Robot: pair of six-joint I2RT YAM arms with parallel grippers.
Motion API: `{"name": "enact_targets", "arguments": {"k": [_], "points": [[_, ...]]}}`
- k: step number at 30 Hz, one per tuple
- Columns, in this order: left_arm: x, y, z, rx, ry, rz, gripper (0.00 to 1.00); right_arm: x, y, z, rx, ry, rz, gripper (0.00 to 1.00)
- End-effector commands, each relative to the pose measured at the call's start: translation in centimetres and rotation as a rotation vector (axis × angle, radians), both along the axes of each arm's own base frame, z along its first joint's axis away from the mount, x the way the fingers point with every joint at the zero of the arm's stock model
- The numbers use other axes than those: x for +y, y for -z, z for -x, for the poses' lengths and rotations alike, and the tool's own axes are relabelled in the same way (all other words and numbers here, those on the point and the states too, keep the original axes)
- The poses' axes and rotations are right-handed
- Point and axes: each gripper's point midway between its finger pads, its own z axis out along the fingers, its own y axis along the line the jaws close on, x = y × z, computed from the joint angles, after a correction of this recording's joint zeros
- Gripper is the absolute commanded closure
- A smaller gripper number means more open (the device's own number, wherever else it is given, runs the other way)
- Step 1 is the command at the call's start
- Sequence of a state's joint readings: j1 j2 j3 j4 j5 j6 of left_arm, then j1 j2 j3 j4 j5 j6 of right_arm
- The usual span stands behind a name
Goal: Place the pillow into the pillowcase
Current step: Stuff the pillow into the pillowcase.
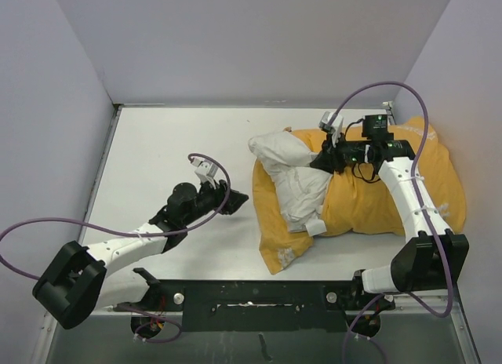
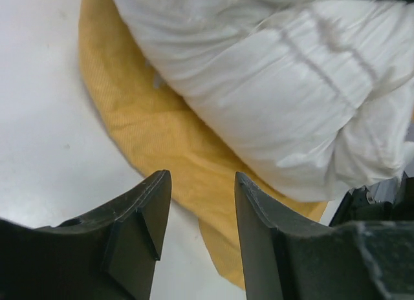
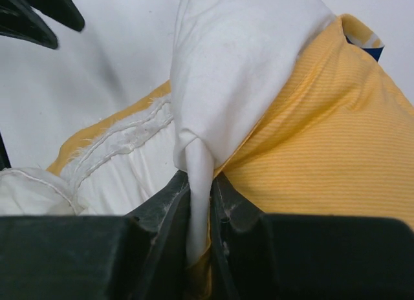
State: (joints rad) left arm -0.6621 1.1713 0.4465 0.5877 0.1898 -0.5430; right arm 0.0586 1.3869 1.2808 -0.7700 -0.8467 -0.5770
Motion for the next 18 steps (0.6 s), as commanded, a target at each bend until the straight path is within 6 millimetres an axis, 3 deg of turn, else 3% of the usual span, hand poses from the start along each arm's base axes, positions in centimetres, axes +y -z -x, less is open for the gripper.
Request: {"name": "enact_targets", "arguments": {"k": [1,7,12,18], "points": [[-0.5,4.2,1.4,0.239,-0.005,-0.012,0.61,0.8,-4.6,1.7,-0.088,-0.087,-0.095,1.00],[-4.8,5.3,1.3,0.260,-0.024,-0.042,0.64,1.4,-5.2,2.4,-0.093,-0.124,-0.147,1.00],[-8.0,7.9,-0.5,0.377,-0.095,-0.027,0.61,1.7,-6.7,3.3,-0.113,-0.144,-0.185,1.00],[-12.4,6.5,-3.3,0.346,-0.063,0.124,0.48,2.2,-7.4,4.2,-0.091,-0.169,-0.224,1.00]]}}
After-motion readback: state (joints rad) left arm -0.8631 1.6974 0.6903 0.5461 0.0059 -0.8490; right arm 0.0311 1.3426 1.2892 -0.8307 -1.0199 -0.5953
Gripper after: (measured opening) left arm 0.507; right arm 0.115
